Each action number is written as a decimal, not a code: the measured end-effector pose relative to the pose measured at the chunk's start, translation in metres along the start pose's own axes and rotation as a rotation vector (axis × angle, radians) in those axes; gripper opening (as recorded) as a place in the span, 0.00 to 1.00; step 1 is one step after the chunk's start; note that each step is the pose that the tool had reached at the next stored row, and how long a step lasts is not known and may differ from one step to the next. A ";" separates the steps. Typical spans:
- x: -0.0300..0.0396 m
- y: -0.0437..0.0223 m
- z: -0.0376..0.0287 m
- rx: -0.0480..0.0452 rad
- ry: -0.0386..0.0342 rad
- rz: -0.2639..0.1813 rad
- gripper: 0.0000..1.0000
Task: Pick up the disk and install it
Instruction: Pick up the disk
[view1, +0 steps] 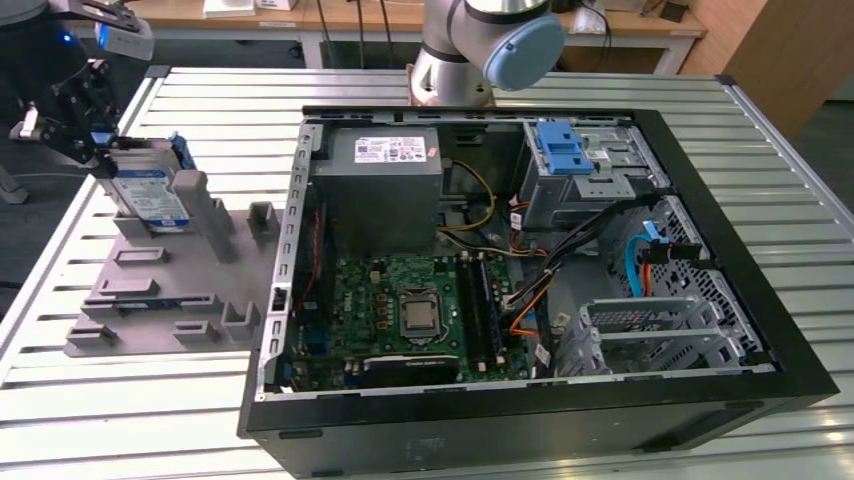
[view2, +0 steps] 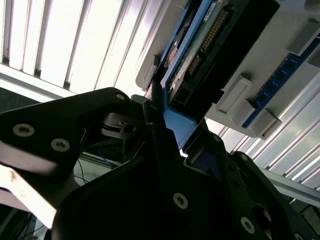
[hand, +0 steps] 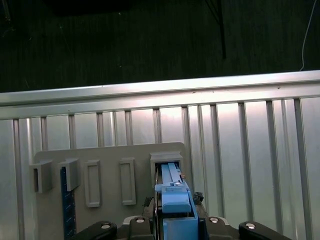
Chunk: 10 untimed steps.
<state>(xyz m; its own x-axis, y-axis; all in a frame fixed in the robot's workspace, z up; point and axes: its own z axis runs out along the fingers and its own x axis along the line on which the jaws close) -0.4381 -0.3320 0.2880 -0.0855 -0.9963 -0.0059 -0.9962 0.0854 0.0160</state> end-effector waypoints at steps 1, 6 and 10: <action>0.0000 0.0000 0.0000 0.0000 0.0000 0.000 0.41; 0.0000 0.0000 -0.0002 0.0000 0.0000 0.000 0.47; -0.0002 0.0000 -0.0003 -0.0002 0.0000 0.000 0.47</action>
<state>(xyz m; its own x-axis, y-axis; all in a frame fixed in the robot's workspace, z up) -0.4381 -0.3319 0.2883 -0.0853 -0.9963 -0.0059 -0.9962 0.0852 0.0161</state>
